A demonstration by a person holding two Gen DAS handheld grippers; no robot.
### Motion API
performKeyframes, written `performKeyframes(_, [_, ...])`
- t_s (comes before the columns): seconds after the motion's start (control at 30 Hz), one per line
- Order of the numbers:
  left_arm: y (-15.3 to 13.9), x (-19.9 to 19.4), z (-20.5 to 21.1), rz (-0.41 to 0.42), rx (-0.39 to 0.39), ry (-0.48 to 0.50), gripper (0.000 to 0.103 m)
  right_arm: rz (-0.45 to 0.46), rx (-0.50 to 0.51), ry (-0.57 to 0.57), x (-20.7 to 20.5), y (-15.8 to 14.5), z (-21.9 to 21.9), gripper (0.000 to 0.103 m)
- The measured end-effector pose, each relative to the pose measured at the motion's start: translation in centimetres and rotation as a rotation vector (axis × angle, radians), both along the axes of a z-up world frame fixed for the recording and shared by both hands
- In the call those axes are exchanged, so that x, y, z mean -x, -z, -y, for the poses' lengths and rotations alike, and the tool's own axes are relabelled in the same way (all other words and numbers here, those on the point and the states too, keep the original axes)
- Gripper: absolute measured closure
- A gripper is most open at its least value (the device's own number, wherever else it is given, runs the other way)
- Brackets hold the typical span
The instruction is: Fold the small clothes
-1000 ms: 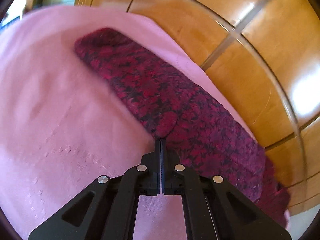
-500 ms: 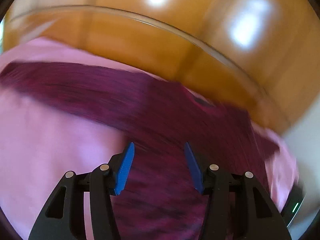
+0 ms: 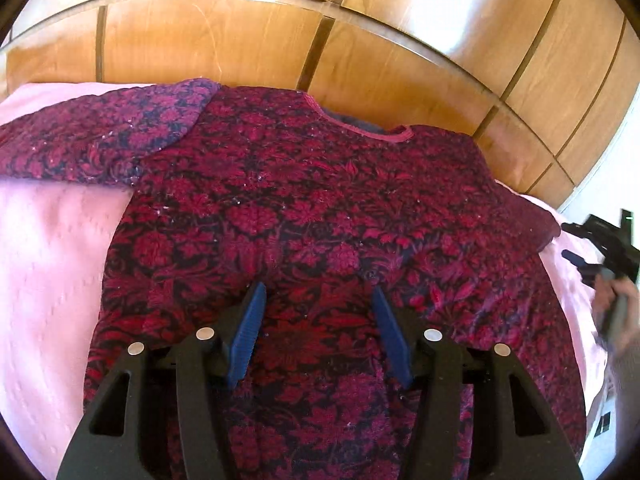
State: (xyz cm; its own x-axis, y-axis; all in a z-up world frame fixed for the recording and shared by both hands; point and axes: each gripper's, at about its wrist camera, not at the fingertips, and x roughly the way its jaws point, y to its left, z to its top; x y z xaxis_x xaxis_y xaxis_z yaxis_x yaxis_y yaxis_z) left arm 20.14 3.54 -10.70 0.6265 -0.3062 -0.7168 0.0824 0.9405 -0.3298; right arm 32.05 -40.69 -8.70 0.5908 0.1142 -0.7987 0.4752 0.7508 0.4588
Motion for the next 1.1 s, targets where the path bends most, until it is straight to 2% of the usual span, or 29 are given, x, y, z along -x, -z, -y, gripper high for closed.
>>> performKeyframes(0.1, [-0.1, 0.4, -0.1, 0.0, 0.007, 0.008, 0.045, -0.041, -0.01, 0.13, -3.0, 1.8, 4.3, 0.049])
performKeyframes(0.2, [-0.2, 0.3, 0.1, 0.001, -0.003, 0.015, 0.041, -0.054, -0.043, 0.19, -5.3, 3.2, 6.0, 0.049])
performKeyframes(0.33, [-0.1, 0.0, 0.6, 0.002, -0.015, 0.022, 0.038, -0.072, -0.032, 0.192, -7.7, 4.4, 6.0, 0.05])
performKeyframes(0.43, [-0.1, 0.0, 0.7, 0.002, -0.023, 0.022, 0.038, -0.146, 0.1, 0.144, -9.4, 3.8, 5.0, 0.086])
performKeyframes(0.47, [-0.1, 0.0, 0.6, 0.002, -0.022, 0.022, 0.038, -0.146, 0.127, 0.134, -9.6, 3.1, 4.7, 0.09])
performKeyframes(0.57, [-0.1, 0.0, 0.6, 0.002, -0.021, 0.022, 0.038, -0.057, 0.232, 0.127, -7.6, -1.0, 3.7, 0.091])
performKeyframes(0.63, [-0.1, 0.0, 0.6, 0.003, -0.021, 0.022, 0.038, -0.013, 0.356, 0.141, -5.0, -3.7, 2.8, 0.092])
performKeyframes(0.7, [-0.1, 0.0, 0.5, 0.003, -0.017, 0.023, 0.038, -0.021, 0.453, 0.139, -2.5, -4.3, 1.8, 0.092])
performKeyframes(0.73, [-0.1, 0.0, 0.5, 0.004, -0.016, 0.023, 0.038, -0.04, 0.47, 0.142, -2.2, -4.0, 2.2, 0.092])
performKeyframes(0.87, [-0.1, -0.1, 0.5, 0.003, -0.018, 0.023, 0.038, -0.184, 0.419, 0.176, -0.1, 1.0, 3.9, 0.092])
performKeyframes(0.9, [-0.1, -0.1, 0.5, 0.003, -0.019, 0.023, 0.038, -0.195, 0.396, 0.182, 0.0, 1.7, 4.9, 0.092])
performKeyframes(1.0, [-0.1, -0.1, 0.5, 0.003, -0.023, 0.022, 0.038, -0.173, 0.385, 0.181, -0.2, 1.6, 4.5, 0.088])
performKeyframes(1.1, [-0.2, 0.0, 0.5, 0.002, -0.024, 0.023, 0.038, -0.177, 0.35, 0.172, 0.9, 0.6, 5.1, 0.072])
